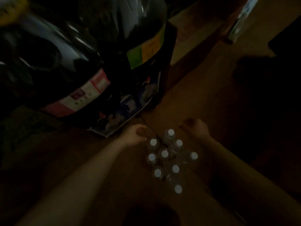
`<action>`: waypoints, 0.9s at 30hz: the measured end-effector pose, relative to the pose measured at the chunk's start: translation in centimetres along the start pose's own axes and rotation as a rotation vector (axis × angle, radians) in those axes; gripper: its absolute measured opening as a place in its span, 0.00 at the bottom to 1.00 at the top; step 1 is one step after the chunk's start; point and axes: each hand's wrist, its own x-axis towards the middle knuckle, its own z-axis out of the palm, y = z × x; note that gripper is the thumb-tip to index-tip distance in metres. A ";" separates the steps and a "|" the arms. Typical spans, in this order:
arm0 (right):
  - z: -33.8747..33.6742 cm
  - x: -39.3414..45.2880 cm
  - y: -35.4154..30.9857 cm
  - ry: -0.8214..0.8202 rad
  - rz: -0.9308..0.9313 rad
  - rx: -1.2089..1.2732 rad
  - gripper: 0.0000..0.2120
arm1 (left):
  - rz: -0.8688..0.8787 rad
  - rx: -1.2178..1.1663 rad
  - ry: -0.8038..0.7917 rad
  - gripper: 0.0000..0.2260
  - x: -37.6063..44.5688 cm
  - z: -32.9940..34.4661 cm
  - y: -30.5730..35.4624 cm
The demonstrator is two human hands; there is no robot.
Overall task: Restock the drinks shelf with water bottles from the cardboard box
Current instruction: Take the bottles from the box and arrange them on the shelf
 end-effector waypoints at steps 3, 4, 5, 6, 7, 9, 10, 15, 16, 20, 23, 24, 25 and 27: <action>3.9 3.5 2.9 0.071 -0.015 0.086 0.22 | 0.058 0.118 -0.049 0.27 4.4 3.4 -3.6; 4.8 4.3 3.5 0.087 -0.021 0.121 0.23 | 0.068 0.143 -0.061 0.27 5.5 4.3 -4.4; 5.6 5.0 4.0 0.104 -0.031 0.151 0.23 | 0.076 0.157 -0.077 0.28 6.5 5.1 -5.1; 6.2 5.6 4.5 0.118 -0.039 0.167 0.23 | 0.087 0.161 -0.093 0.29 7.4 5.9 -5.7; 6.7 6.1 4.9 0.131 -0.049 0.171 0.24 | 0.098 0.163 -0.092 0.29 8.0 6.5 -6.2; 7.5 7.1 5.5 0.150 -0.064 0.174 0.24 | 0.118 0.112 -0.074 0.27 9.1 7.6 -7.4; 7.8 7.4 5.7 0.157 -0.067 0.174 0.24 | 0.127 0.066 -0.068 0.26 9.7 8.1 -7.9; 8.3 8.0 6.1 0.153 -0.074 0.158 0.24 | 0.153 0.020 -0.054 0.23 10.4 9.0 -8.0; 8.4 7.9 6.1 0.150 -0.072 0.152 0.24 | 0.164 -0.001 -0.045 0.23 10.5 9.1 -7.9; 7.9 7.1 5.6 0.133 -0.102 0.140 0.25 | 0.117 -0.236 -0.014 0.22 10.0 9.0 -7.5; 6.9 6.1 5.0 0.142 -0.130 0.145 0.24 | 0.139 -0.318 0.038 0.19 8.9 7.3 -5.6; 6.5 5.7 4.8 0.142 -0.130 0.150 0.24 | 0.167 -0.324 0.048 0.18 8.4 6.2 -4.8; 6.0 5.2 4.4 0.138 -0.127 0.153 0.24 | 0.192 -0.333 0.060 0.17 7.7 4.9 -3.9; 4.9 3.7 3.4 0.124 -0.122 0.163 0.24 | 0.239 -0.352 0.083 0.15 5.9 2.3 -2.3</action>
